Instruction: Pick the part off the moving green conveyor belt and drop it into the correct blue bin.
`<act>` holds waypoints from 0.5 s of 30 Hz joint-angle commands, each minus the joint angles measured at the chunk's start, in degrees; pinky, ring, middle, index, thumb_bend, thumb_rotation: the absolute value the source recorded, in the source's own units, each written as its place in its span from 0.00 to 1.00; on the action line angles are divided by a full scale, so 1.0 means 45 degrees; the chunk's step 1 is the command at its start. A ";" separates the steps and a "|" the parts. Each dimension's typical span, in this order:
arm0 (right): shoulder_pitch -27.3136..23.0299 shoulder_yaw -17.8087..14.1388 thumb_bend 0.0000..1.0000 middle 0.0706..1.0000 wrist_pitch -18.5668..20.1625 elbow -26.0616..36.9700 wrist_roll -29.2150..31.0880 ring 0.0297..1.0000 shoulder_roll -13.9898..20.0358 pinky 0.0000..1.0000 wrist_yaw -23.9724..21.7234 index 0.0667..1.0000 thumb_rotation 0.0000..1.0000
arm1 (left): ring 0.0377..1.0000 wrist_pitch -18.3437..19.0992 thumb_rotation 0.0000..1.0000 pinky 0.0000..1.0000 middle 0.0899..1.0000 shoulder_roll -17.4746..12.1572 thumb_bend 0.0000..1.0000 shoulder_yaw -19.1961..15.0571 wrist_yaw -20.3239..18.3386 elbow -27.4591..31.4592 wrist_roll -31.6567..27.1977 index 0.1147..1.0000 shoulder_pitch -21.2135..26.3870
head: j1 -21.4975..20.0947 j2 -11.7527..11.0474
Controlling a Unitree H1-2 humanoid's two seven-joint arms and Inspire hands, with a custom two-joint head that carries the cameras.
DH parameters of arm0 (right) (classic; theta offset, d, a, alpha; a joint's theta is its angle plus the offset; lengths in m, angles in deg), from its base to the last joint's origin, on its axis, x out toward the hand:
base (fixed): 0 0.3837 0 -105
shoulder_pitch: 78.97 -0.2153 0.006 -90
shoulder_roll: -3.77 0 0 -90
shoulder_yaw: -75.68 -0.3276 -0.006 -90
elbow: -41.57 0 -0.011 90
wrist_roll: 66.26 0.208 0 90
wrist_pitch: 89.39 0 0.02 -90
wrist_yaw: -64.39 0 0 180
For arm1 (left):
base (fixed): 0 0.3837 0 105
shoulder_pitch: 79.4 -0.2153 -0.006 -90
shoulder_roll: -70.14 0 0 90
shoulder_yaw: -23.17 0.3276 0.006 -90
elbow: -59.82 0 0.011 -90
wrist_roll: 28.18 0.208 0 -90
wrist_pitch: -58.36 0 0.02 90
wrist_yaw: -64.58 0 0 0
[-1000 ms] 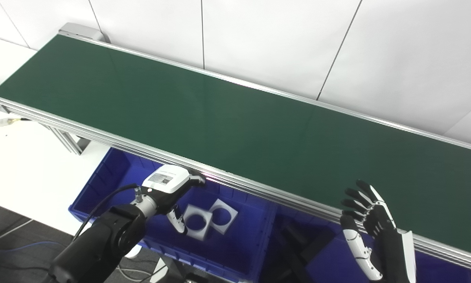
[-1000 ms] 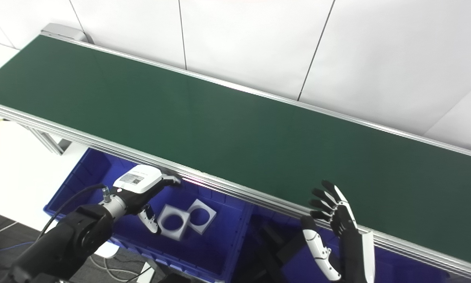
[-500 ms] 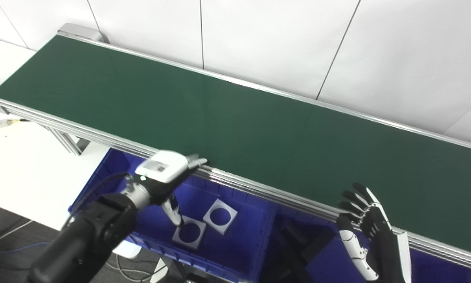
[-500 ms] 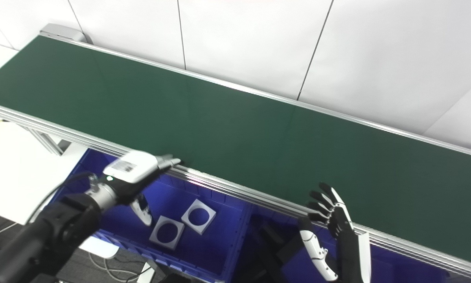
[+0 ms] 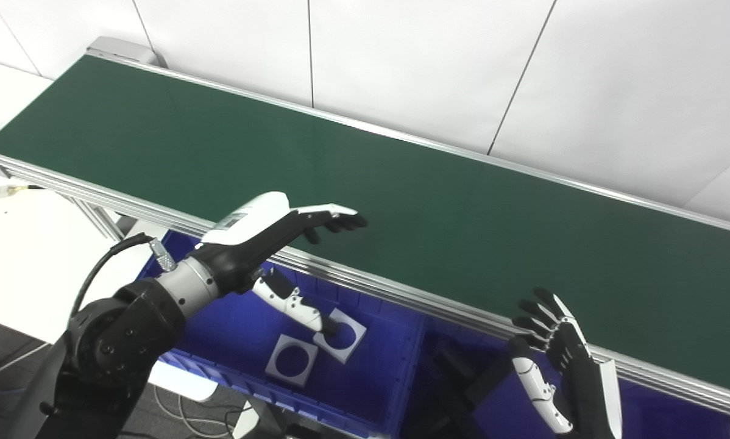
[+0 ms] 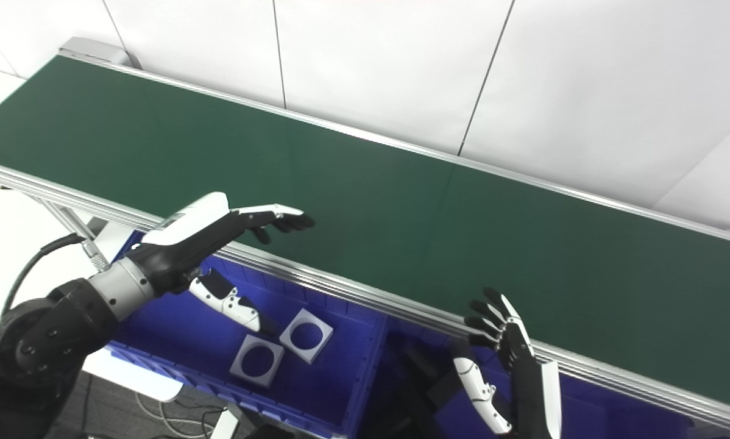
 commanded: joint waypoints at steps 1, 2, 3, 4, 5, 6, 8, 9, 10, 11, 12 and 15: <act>-0.0005 0.0071 0.46 0.78 -0.0866 -0.0003 -0.0032 0.72 -0.0122 0.64 0.0198 0.87 0.59 | 0.84 -0.1350 0.50 0.75 0.86 0.0327 0.91 -0.0125 0.0748 -0.0688 -0.1515 0.85 -0.0024 | -0.0310 -0.0205; 0.0011 0.0091 0.47 0.78 -0.0928 -0.0091 -0.0058 0.72 -0.0153 0.64 0.0237 0.87 0.59 | 0.85 -0.1807 0.52 0.77 0.87 0.0512 0.91 -0.0081 0.0908 -0.1167 -0.2046 0.86 -0.0084 | -0.0363 -0.0246; 0.0028 0.0124 0.48 0.78 -0.1021 -0.0215 -0.0082 0.73 -0.0188 0.64 0.0284 0.87 0.59 | 0.85 -0.2256 0.55 0.78 0.87 0.0735 0.92 -0.0002 0.1067 -0.1699 -0.2499 0.87 -0.0150 | -0.0712 -0.0461; 0.0039 0.0153 0.48 0.79 -0.1108 -0.0318 -0.0092 0.73 -0.0208 0.64 0.0324 0.87 0.59 | 0.85 -0.2635 0.57 0.78 0.87 0.0940 0.93 0.0105 0.1187 -0.2166 -0.2814 0.87 -0.0197 | -0.0712 -0.0461; 0.0046 0.0198 0.49 0.79 -0.1219 -0.0441 -0.0120 0.73 -0.0234 0.64 0.0370 0.87 0.60 | 0.85 -0.3010 0.59 0.78 0.88 0.1117 0.94 0.0215 0.1278 -0.2632 -0.3123 0.88 -0.0237 | -0.1059 -0.0676; 0.0046 0.0238 0.50 0.79 -0.1328 -0.0554 -0.0139 0.73 -0.0250 0.65 0.0412 0.87 0.60 | 0.86 -0.3390 0.60 0.79 0.89 0.1406 0.95 0.0336 0.1355 -0.3164 -0.3588 0.89 -0.0243 | -0.1121 -0.0704; 0.0047 0.0321 0.50 0.79 -0.1472 -0.0720 -0.0226 0.73 -0.0306 0.65 0.0500 0.86 0.59 | 0.87 -0.3966 0.59 0.81 0.89 0.1735 0.96 0.0498 0.1483 -0.3925 -0.4197 0.89 -0.0250 | -0.1512 -0.0876; 0.0055 0.0373 0.51 0.79 -0.1527 -0.0807 -0.0236 0.73 -0.0362 0.65 0.0540 0.86 0.59 | 0.87 -0.4307 0.61 0.81 0.89 0.2003 0.96 0.0640 0.1544 -0.4516 -0.4445 0.89 -0.0227 | -0.2066 -0.1023; 0.0061 0.0409 0.51 0.79 -0.1566 -0.0866 -0.0239 0.73 -0.0401 0.65 0.0568 0.86 0.58 | 0.87 -0.4551 0.64 0.81 0.88 0.2158 0.96 0.0744 0.1594 -0.4912 -0.4585 0.90 -0.0209 | -0.2066 -0.1023; 0.0063 0.0461 0.52 0.79 -0.1645 -0.0954 -0.0272 0.73 -0.0459 0.65 0.0604 0.86 0.58 | 0.87 -0.4750 0.64 0.81 0.88 0.2364 0.96 0.0892 0.1621 -0.5454 -0.4734 0.90 -0.0160 | -0.2666 -0.1136; 0.0063 0.0495 0.52 0.79 -0.1702 -0.1015 -0.0298 0.73 -0.0498 0.65 0.0628 0.86 0.57 | 0.86 -0.4891 0.69 0.80 0.88 0.2487 0.96 0.0997 0.1646 -0.5818 -0.4835 0.90 -0.0122 | -0.2666 -0.1136; 0.0070 0.0657 0.52 0.80 -0.1842 -0.1261 -0.0495 0.74 -0.0770 0.66 0.0793 0.85 0.55 | 0.84 -0.5392 0.77 0.79 0.87 0.2704 0.93 0.1306 0.1400 -0.7206 -0.5477 0.91 0.0072 | -0.4229 -0.1247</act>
